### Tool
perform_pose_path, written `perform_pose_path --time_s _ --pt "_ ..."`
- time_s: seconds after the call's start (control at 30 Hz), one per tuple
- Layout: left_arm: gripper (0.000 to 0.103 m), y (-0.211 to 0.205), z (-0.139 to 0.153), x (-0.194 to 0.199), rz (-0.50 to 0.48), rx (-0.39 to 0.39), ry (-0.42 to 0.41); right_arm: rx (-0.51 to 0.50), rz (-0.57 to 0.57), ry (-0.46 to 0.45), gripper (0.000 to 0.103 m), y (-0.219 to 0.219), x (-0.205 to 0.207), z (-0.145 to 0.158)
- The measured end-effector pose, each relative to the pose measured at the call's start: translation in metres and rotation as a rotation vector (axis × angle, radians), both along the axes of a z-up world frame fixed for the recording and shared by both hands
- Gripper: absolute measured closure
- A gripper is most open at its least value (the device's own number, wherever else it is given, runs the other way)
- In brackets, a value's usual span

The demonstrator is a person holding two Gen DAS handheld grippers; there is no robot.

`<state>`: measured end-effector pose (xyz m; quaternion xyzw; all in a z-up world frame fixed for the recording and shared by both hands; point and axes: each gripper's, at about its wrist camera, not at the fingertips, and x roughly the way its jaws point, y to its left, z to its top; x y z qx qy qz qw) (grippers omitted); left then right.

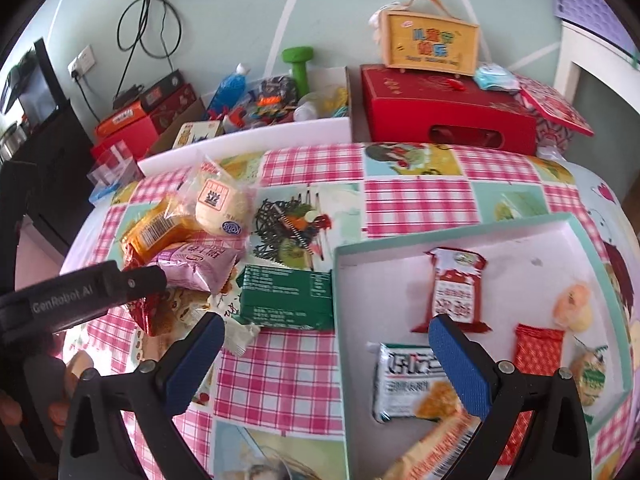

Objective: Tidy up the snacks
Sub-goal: 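Lower the left gripper onto the red snack bag while the right reaches the green box pack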

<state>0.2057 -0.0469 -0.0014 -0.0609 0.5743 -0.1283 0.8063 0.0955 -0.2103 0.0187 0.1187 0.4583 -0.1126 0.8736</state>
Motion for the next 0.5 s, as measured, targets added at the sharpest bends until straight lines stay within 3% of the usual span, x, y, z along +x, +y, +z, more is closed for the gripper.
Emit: perform_pose_path --time_s 0.5 --pt "0.001 0.011 -0.027 0.034 0.016 -0.013 0.020 -0.018 0.089 0.032 0.000 0.021 0.048 -0.023"
